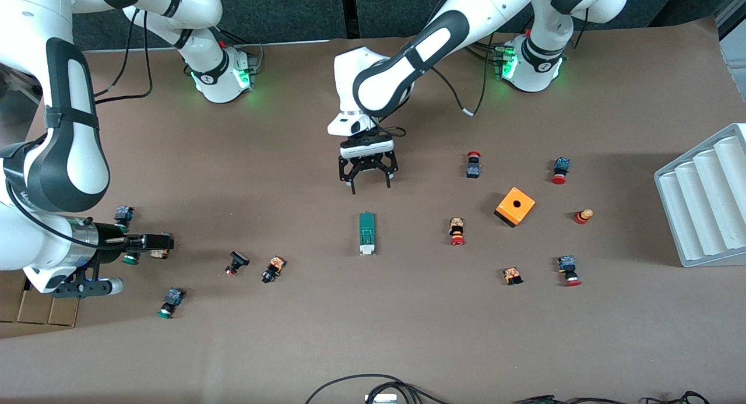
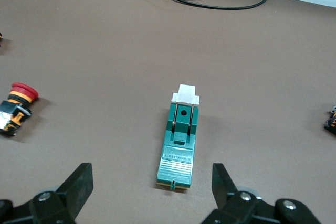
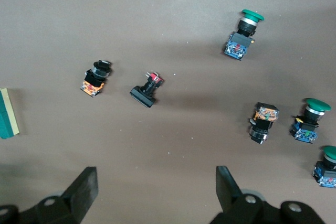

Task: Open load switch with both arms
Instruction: 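Lower the left gripper and grasp the green switch base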

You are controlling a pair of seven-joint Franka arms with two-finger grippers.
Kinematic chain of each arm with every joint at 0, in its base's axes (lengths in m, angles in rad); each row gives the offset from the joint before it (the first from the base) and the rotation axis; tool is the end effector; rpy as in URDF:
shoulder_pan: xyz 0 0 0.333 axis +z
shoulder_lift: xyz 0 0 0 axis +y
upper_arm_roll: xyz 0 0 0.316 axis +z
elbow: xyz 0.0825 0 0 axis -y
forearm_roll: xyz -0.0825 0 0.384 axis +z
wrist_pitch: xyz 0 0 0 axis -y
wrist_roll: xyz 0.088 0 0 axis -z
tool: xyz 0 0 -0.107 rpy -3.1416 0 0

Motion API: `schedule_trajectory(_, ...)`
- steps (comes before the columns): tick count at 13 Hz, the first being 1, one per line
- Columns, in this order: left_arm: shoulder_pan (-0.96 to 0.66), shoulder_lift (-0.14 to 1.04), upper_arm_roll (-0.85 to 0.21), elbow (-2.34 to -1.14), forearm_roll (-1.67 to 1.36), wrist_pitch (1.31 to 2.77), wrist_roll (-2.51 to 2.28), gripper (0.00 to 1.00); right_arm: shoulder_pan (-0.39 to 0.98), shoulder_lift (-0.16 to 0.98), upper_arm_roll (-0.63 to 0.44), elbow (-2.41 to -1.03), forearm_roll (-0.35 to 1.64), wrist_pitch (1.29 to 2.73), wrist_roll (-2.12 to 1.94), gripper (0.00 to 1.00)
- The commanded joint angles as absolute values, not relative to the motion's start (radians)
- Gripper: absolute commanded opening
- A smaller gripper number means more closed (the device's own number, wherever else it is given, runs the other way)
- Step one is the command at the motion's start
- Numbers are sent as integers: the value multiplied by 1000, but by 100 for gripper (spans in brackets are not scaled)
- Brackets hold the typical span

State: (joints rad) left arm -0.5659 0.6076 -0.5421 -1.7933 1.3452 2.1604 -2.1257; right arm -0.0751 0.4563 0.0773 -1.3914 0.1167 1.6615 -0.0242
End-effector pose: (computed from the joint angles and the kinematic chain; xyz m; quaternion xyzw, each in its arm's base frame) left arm 0.3548 -0.5542 0.2515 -0.9251 -0.1045 -0.3651 0.0061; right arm 0.6720 0.0042 0.4350 -0.9930 -0.0001 0.0913 0.0756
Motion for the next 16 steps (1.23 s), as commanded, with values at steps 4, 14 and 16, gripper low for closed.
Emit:
schedule_trajectory(4, -595, 621, -531, -1815, 1425, 2157, -2186, 100, -86, 445, 77, -1394, 135, 1674, -74, 100)
schedule_trajectory(14, -600, 699, -529, -1818, 1606, 2134, -2275, 100, -81, 443, 87, -1394, 143, 1735, -74, 99)
schedule_trajectory(16, -618, 733, -528, -1818, 1678, 2091, -2347, 100, -36, 448, 87, -1394, 140, 1776, -75, 100)
